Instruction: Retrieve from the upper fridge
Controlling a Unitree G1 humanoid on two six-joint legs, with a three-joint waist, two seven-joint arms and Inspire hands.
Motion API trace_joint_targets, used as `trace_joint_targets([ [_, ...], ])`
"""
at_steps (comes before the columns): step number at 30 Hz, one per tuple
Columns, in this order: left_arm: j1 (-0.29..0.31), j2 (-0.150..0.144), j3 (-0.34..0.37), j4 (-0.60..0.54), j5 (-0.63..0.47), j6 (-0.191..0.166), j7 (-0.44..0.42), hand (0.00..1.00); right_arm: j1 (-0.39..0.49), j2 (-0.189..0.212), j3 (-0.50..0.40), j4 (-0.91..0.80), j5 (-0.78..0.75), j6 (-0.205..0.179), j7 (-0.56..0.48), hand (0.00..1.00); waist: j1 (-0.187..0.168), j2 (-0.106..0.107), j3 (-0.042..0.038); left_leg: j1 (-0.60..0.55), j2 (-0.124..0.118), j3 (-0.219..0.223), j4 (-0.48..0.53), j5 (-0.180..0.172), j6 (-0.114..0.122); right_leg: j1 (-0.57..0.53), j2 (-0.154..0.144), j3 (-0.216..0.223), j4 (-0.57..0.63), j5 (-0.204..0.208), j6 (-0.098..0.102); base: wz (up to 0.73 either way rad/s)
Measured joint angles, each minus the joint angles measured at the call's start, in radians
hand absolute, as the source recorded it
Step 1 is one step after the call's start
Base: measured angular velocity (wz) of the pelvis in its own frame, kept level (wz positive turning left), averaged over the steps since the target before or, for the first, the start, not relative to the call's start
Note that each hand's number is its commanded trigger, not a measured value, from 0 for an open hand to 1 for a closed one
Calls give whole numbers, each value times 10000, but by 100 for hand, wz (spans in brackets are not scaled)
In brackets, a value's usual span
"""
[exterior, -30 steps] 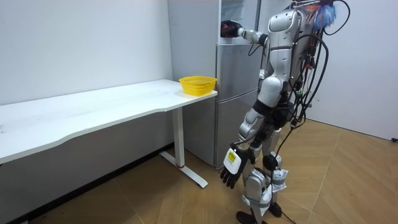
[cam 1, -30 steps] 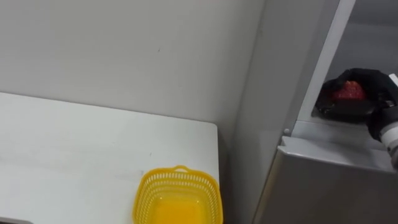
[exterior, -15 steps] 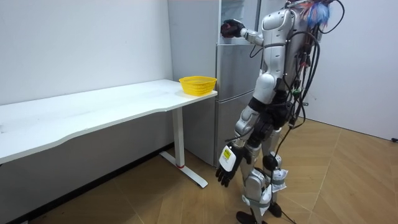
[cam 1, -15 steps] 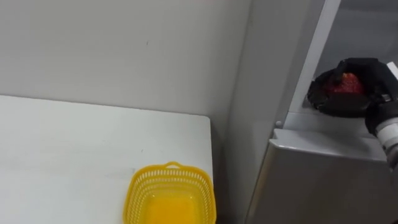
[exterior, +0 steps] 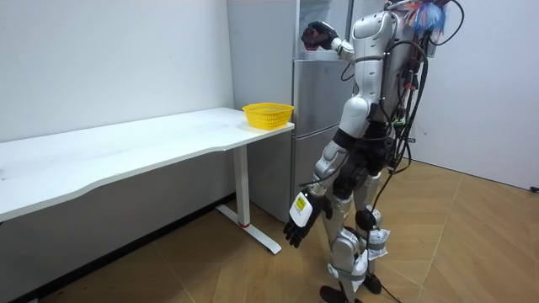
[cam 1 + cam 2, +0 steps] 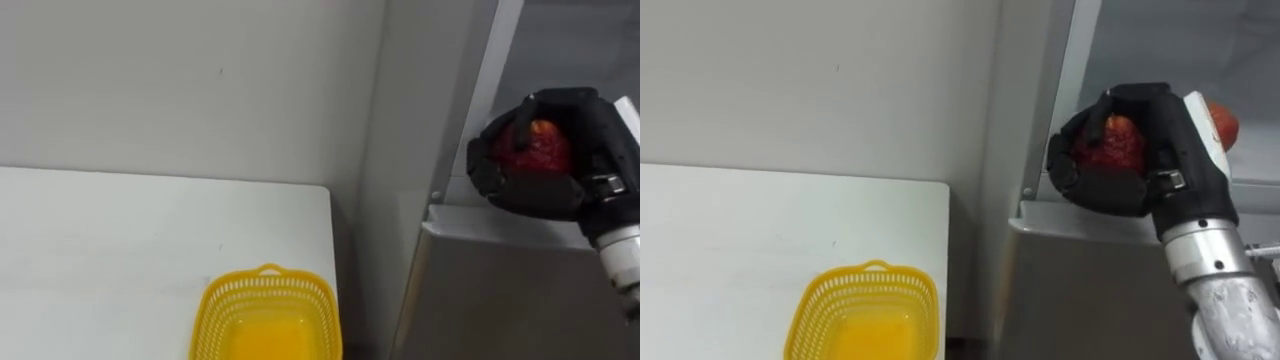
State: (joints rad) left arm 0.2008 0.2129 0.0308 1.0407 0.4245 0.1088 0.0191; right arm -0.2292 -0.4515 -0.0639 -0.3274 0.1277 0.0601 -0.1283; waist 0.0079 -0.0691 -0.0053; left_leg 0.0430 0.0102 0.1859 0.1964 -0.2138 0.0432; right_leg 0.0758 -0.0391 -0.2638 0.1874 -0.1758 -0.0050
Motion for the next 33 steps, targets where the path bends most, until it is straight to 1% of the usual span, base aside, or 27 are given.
trace_joint_targets([
  [1, 39, 0, -8, 1, 0, -11, 0, 0, 106, 77, 0, -143, -1, -52, 8, 100, -15, 20, 14, 1, 0, 9, 1, 0, 0, -2, 2, 34, 1, 0, 0, -5],
  [2, 72, -4, -39, 26, -1, -47, 0, 0, 303, 236, 1, -369, -24, -180, 8, 100, -52, 55, 37, 0, 0, 22, 4, 0, 0, -13, 7, 87, 6, 0, 0, -6],
  [3, 60, -27, -62, 40, -1, -67, 3, 0, 517, 308, 5, -568, -108, -281, 11, 100, -52, 79, 42, -20, -2, 31, 8, 0, 0, -43, 8, 114, 18, 0, -1, -4],
  [5, 35, -55, -155, 93, -2, -175, 64, 0, 881, 504, 5, -981, -620, -296, 40, 100, -65, 91, 35, -62, -2, 36, 21, 2, 0, -91, 15, 165, 35, 1, -2, 0],
  [6, 32, -84, -156, 173, -2, -289, 80, 0, 1115, 674, 9, -1248, -998, -325, 158, 100, -65, 97, 29, -63, 4, 39, 28, 2, 0, -93, 21, 179, 42, 1, -3, 0],
  [7, 24, -110, -180, 215, -2, -334, 79, 0, 1307, 699, 29, -1439, -1229, -443, 240, 100, -57, 97, 26, -63, 7, 39, 46, 1, 0, -93, 24, 188, 56, 1, -3, 0],
  [8, 27, -117, -196, 222, -2, -366, 78, 0, 1379, 700, 38, -1532, -1296, -476, 287, 100, -54, 97, 26, -63, 8, 41, 52, 0, 1, -95, 24, 193, 62, 1, -4, -3],
  [11, -28, -143, -259, 230, 4, -532, 72, 0, 1417, 698, 88, -1781, -1753, -729, 596, 100, -5, 102, 13, -129, 33, 167, 73, 0, 2, -269, 50, 406, 187, 3, -8, -12],
  [12, -39, -142, -262, 264, 2, -609, 73, 0, 1412, 696, 162, -1851, -1867, -842, 684, 100, 23, 98, 10, -139, 33, 176, 84, 0, 2, -273, 57, 445, 176, 9, -17, -5],
  [13, -72, -131, -302, 292, 10, -665, 74, 0, 1392, 694, 285, -1971, -2203, -875, 813, 100, 5, 98, 4, -146, 32, 160, 100, 0, 3, -274, 57, 445, 177, 9, -18, 0],
  [16, -214, -107, -446, 300, 19, -684, 65, 0, 1275, 694, 676, -2268, -2700, -950, 1149, 100, 6, 92, -1, -170, 47, 167, 117, 0, 1, -301, 66, 439, 176, 31, -53, 0],
  [18, -294, -107, -465, 309, 13, -718, 45, 0, 1196, 693, 979, -2438, -2916, -962, 1362, 100, 83, 66, -16, -135, 57, 206, 103, 8, -7, -279, 65, 424, 177, 35, -59, -2],
  [20, -479, -90, -465, 406, 17, -737, -100, 0, 1047, 694, 1236, -2474, -3095, -972, 1626, 100, 175, 15, -39, -113, 68, 220, 107, 12, -13, -254, 68, 405, 169, 44, -71, 0],
  [23, -711, -32, -457, 412, 7, -851, -283, 0, 877, 714, 1331, -2477, -3233, -1030, 2109, 100, 318, -103, -32, -142, 72, 156, 155, 14, -15, -223, 72, 354, 163, 51, -79, 5],
  [24, -755, -2, -451, 409, 6, -874, -319, 0, 804, 748, 1420, -2476, -3331, -1029, 2193, 100, 473, -179, -34, -130, 78, 175, 152, 14, -16, -224, 77, 363, 166, 51, -79, 0],
  [25, -799, 51, -541, 400, -4, -875, -314, 0, 685, 751, 1629, -2463, -3523, -1025, 2205, 100, 549, -239, -8, -139, 84, 177, 160, 13, -16, -229, 75, 336, 172, 54, -84, 0],
  [27, -833, 149, -798, 406, -4, -874, -311, 0, 421, 754, 2013, -2402, -3802, -1025, 2330, 100, 597, -295, 46, -172, 85, 139, 191, 11, -14, -232, 67, 262, 178, 56, -85, 3],
  [28, -847, 192, -923, 421, -1, -872, -314, 0, 273, 755, 2154, -2400, -3976, -1027, 2467, 100, 676, -320, 64, -221, 84, 103, 225, 6, -11, -257, 64, 229, 183, 58, -85, 7],
  [30, -840, 222, -956, 420, 13, -863, -321, 0, -77, 758, 2349, -2303, -4189, -1019, 2563, 100, 782, -352, 97, -285, 79, 18, 259, 6, -11, -264, 55, 142, 179, 58, -86, 13],
  [33, -782, 230, -953, 420, 14, -857, -410, 0, -678, 802, 2489, -2065, -4524, -1025, 2738, 100, 946, -386, 113, -343, 65, -137, 280, 9, -15, -254, 54, 65, 172, 58, -85, 17],
])
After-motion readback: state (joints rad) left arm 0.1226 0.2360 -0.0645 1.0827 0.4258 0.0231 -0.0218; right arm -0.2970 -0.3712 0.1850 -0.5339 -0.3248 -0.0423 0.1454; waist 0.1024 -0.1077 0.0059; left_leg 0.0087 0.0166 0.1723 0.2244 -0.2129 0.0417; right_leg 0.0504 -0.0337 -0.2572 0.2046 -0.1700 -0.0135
